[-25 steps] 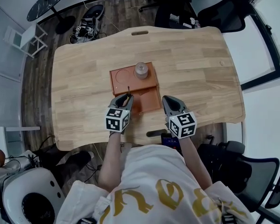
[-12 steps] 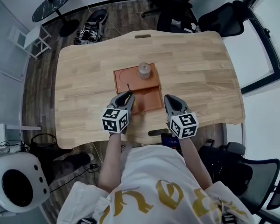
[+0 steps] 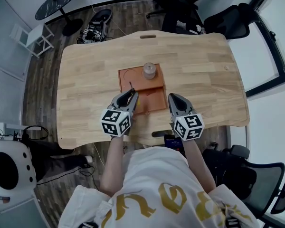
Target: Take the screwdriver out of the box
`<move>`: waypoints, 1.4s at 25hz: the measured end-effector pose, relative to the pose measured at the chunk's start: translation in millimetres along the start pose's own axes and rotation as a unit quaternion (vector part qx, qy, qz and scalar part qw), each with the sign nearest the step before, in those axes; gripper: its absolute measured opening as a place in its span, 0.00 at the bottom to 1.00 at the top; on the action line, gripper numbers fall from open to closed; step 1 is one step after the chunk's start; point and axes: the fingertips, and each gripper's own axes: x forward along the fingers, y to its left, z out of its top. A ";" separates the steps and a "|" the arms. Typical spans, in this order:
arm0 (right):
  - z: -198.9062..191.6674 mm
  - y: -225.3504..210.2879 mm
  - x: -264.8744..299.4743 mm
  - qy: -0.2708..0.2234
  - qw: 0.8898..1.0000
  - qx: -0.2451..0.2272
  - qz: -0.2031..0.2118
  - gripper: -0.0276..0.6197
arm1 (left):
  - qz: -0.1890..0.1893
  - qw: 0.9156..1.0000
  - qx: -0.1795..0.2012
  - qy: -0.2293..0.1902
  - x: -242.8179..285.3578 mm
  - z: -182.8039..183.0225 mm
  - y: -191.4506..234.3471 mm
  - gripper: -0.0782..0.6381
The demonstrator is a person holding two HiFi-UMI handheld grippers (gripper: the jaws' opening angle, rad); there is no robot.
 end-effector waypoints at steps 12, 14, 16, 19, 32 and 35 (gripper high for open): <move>-0.3 2.2 1.9 0.002 1.000 -0.007 0.005 0.06 | -0.008 1.000 0.004 -0.020 -5.6 11.7 -10.8 0.22; -3.1 -0.4 3.8 0.005 1.000 -0.007 0.005 0.06 | -0.011 1.000 0.005 -0.020 -2.1 11.9 -11.9 0.22; -5.8 -1.9 6.0 0.010 1.000 -0.008 0.004 0.06 | -0.014 1.000 0.005 -0.020 1.4 11.6 -12.0 0.22; -7.7 -5.1 6.6 0.014 1.000 -0.009 0.003 0.06 | -0.019 1.000 0.005 -0.016 7.4 10.9 -13.5 0.22; -2.4 -18.9 8.2 0.010 1.000 -0.018 -0.002 0.06 | -0.027 0.999 -0.002 -0.018 22.4 15.2 -15.2 0.22; -3.1 -22.8 7.9 0.012 1.000 -0.016 -0.004 0.06 | -0.029 1.000 -0.003 -0.013 25.9 12.5 -16.6 0.22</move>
